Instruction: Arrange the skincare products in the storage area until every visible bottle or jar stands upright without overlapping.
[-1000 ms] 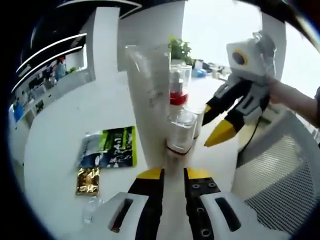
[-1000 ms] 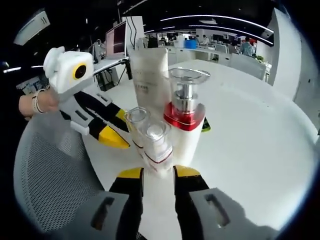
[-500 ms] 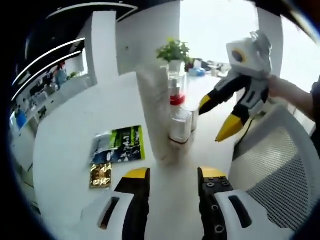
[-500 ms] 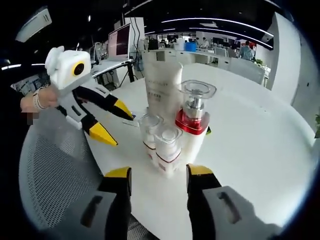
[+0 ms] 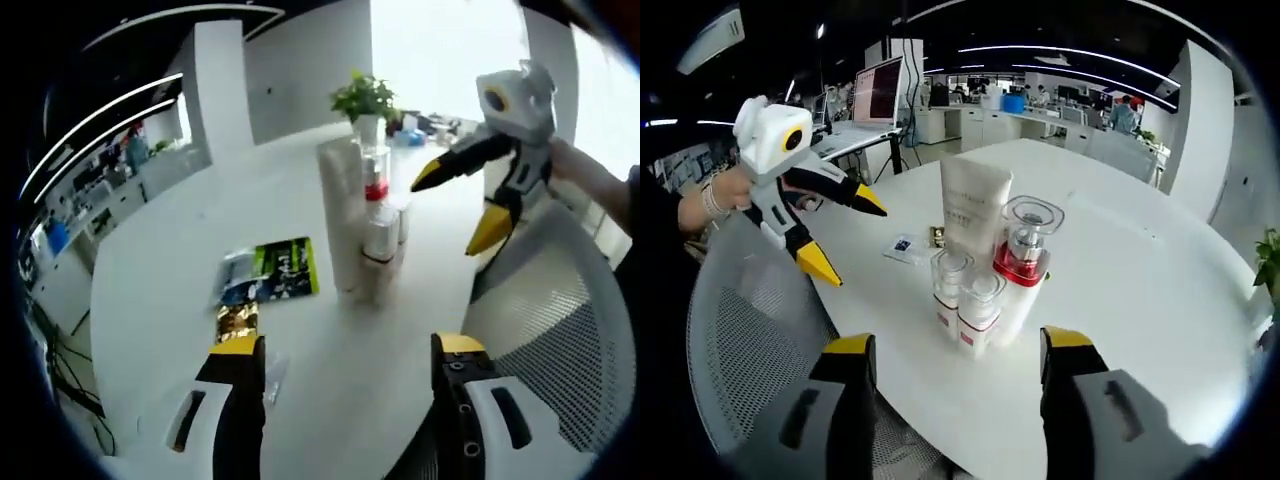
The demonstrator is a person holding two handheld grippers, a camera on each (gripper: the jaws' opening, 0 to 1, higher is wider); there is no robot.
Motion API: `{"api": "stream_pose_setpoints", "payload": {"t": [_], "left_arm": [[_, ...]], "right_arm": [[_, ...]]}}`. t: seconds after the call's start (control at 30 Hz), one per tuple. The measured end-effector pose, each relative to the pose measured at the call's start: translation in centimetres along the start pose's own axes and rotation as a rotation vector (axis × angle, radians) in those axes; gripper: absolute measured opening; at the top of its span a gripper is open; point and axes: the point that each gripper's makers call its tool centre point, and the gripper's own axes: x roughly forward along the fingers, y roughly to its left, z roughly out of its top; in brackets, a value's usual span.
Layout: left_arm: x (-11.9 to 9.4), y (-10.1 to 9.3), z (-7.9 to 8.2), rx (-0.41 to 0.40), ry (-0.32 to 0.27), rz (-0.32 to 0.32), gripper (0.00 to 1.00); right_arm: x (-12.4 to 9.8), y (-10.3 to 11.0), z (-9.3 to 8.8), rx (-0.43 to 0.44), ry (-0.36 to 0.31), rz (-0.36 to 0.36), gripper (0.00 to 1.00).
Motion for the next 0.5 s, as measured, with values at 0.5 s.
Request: {"api": "stream_pose_setpoints", "payload": {"t": [0.5], "left_arm": [[-3.1, -0.3, -2.1, -0.063, 0.024, 0.037, 0.88]], "right_arm": [[-0.7, 2.4, -0.7, 0.041, 0.040, 0.017, 0.91]]}}
